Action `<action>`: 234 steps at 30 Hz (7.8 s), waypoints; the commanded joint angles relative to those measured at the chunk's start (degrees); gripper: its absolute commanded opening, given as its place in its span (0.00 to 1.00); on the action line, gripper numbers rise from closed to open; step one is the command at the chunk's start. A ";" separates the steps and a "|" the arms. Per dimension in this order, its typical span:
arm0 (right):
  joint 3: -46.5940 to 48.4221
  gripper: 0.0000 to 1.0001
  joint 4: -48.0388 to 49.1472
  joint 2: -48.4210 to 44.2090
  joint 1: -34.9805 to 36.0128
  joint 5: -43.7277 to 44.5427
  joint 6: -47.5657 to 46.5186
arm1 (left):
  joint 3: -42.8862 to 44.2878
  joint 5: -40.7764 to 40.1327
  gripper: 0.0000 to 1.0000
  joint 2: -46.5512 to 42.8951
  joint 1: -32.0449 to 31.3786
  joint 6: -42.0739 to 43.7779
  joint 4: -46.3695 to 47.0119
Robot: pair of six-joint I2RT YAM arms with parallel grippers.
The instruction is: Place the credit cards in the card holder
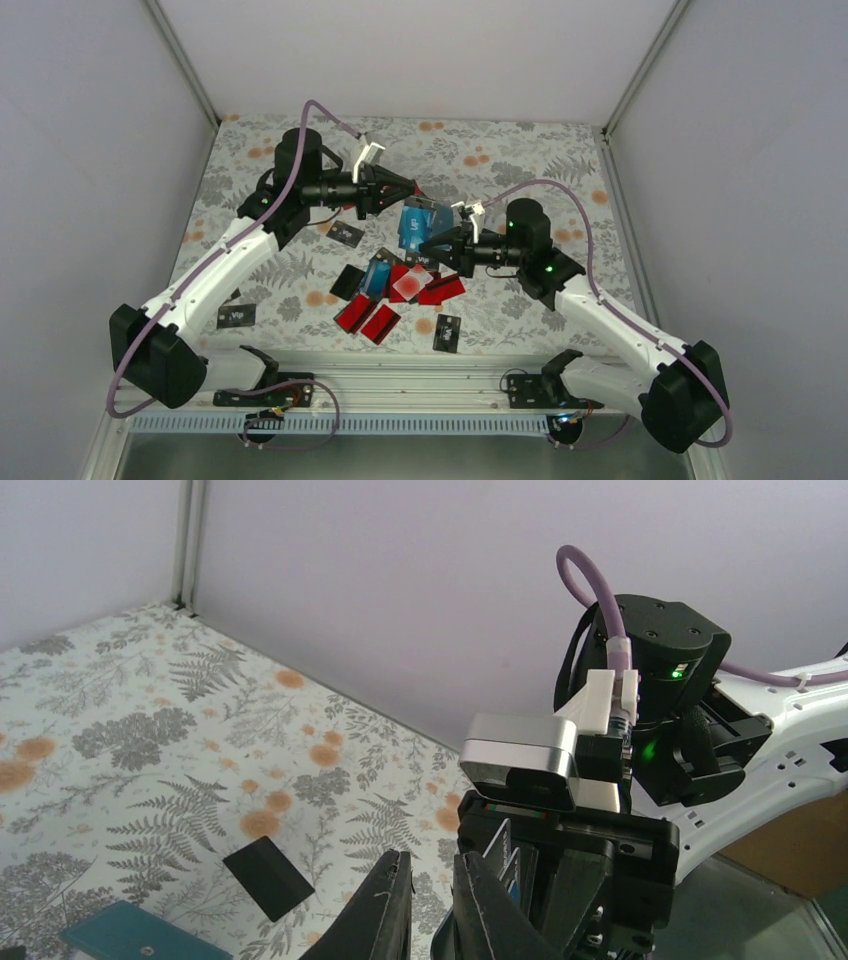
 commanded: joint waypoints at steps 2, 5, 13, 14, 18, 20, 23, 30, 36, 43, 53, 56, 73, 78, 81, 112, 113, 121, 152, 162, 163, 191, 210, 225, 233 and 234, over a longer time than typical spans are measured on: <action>2.44 0.04 2.07 0.21 -0.33 -0.68 -0.82 | -0.67 1.79 0.13 -0.42 0.27 1.53 0.28; 2.55 0.04 1.96 0.27 -0.39 -0.30 -0.88 | -0.86 2.12 0.16 -0.32 0.24 1.42 0.45; 2.64 0.04 1.78 0.64 -0.49 -0.70 -1.27 | -0.87 0.88 0.03 -0.45 0.24 1.42 0.75; 2.67 0.04 1.71 0.81 -0.50 -0.52 -1.31 | -0.78 0.43 0.02 -0.51 0.24 1.35 0.67; 2.81 0.04 0.34 2.14 -0.45 1.05 -1.45 | -0.21 -3.52 0.02 -0.97 0.32 1.42 -0.11; 3.13 0.04 -0.91 3.68 -0.51 2.66 -1.42 | 0.11 -7.13 0.02 -1.17 0.48 1.51 -1.13; 4.04 0.04 -2.31 7.71 -0.49 4.77 -0.73 | 0.25 -12.44 0.02 -1.44 0.82 1.42 -2.19; 8.11 0.04 -2.96 21.37 -0.42 3.71 2.48 | -0.61 -34.05 0.02 -1.93 0.81 1.74 -6.71; 11.93 0.10 -2.92 30.99 0.00 0.51 3.22 | -2.88 -39.70 0.02 -1.55 1.03 2.40 -7.52; 17.90 0.29 -5.72 40.48 1.31 0.26 3.24 | -4.18 -45.18 0.02 -1.60 1.10 2.70 -7.83; 19.48 0.58 -14.96 32.71 1.24 16.84 -1.80 | -3.52 -41.76 0.02 -0.50 1.33 1.52 -7.85; 16.61 0.61 -11.42 27.99 0.19 13.94 -3.78 | -2.92 -35.67 0.02 0.25 1.80 -1.25 -6.31; 12.28 0.69 4.54 12.58 -9.92 -12.13 2.28 | 4.79 -2.16 0.02 3.69 3.03 -12.44 3.66; 14.12 0.63 6.68 11.81 -10.01 -13.91 4.73 | 4.17 1.16 0.02 3.35 2.96 -14.34 6.73; 15.74 0.60 6.86 12.16 -10.01 -13.73 5.25 | 3.86 2.91 0.02 3.10 2.96 -15.62 8.35; 18.80 0.04 5.00 15.29 -9.92 -15.92 3.95 | 3.38 2.98 0.03 6.43 2.52 -16.93 10.57; 18.67 0.04 4.37 14.92 -9.92 -14.87 3.53 | 3.55 2.23 0.05 6.73 2.52 -16.29 9.72; 16.94 0.04 -9.57 13.44 -10.49 6.38 -0.02 | 3.61 -11.74 0.74 8.31 2.54 -8.69 1.03; 10.55 0.04 -28.20 10.19 -12.60 38.28 0.17 | 17.78 -52.28 0.69 42.95 -10.09 -9.02 -17.35; 10.33 0.04 -28.30 10.16 -12.64 38.23 0.08 | 20.06 -49.29 0.66 46.44 -10.40 -9.03 -16.38; 10.37 0.04 -28.37 10.09 -12.64 38.21 0.10 | 20.12 -49.31 0.66 46.54 -10.40 -9.08 -16.46; 11.23 0.04 -29.03 10.55 -12.64 33.16 -0.76 | 17.87 -53.28 0.27 45.33 -12.15 -8.23 -13.34; 17.08 0.04 -30.98 17.27 -12.50 20.86 1.14 | 19.41 -50.67 0.03 38.70 -12.15 -9.13 -13.92; 25.95 0.04 -34.58 31.04 -10.25 25.12 -0.15 | 19.06 -48.04 0.02 36.06 -12.22 -8.95 -12.76; 28.90 0.04 -35.62 36.69 -9.02 29.88 0.43 | 18.28 -47.64 0.02 35.60 -12.23 -8.76 -11.74; 29.18 0.04 -35.50 37.22 -8.92 29.66 0.48 | 17.98 -47.54 0.02 35.52 -12.16 -8.77 -11.43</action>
